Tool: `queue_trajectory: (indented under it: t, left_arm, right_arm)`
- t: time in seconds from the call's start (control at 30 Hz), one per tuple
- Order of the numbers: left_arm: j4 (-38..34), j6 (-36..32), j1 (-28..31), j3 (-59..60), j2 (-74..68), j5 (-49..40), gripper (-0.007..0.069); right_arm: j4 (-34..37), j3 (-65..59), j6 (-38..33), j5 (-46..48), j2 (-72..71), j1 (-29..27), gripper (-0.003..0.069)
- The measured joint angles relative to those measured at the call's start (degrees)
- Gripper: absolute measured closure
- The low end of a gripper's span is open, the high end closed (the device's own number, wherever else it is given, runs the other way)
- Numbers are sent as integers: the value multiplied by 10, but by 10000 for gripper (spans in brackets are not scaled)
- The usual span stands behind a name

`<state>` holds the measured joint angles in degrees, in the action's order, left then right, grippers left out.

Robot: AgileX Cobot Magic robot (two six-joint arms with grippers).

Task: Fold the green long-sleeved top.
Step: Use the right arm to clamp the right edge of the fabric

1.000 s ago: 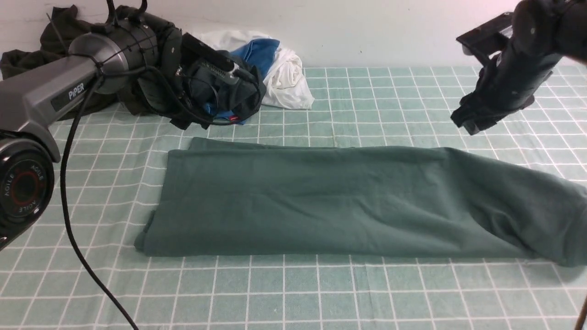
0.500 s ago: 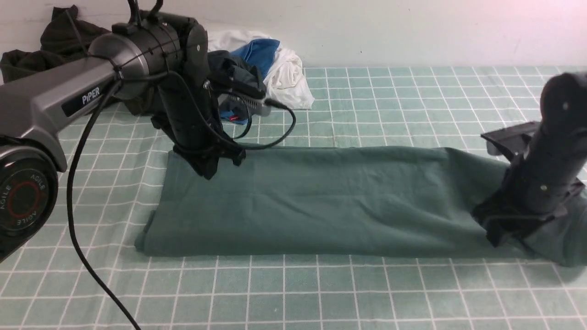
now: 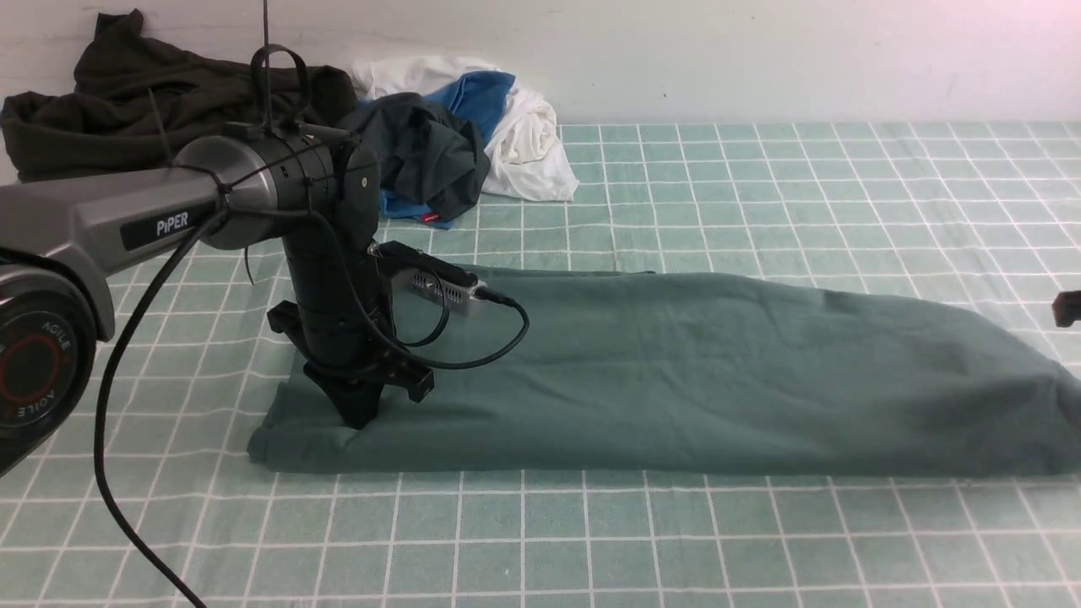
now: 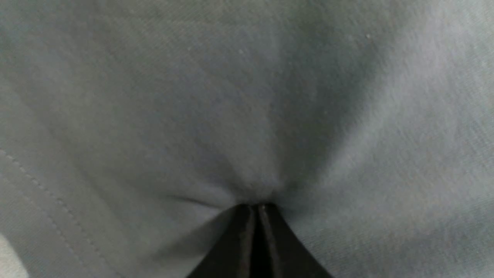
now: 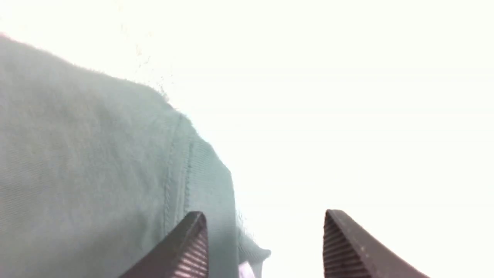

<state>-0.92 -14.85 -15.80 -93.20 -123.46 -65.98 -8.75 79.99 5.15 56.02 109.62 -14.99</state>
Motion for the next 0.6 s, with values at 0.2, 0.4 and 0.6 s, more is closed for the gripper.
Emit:
queue_trajectory:
  t: [0.2,0.4,0.6]
  left_arm:
    - [-2,-2,0,0,0,0,628]
    - [-2,-2,0,1,0,0,628]
    - [-2,-2,0,1,0,1,628]
  right_arm:
    - [32,1,-20,27,4,-14,188]
    - [33,1,-23,12,46,-18,162]
    - [42,5,-29,3,79,-19,162]
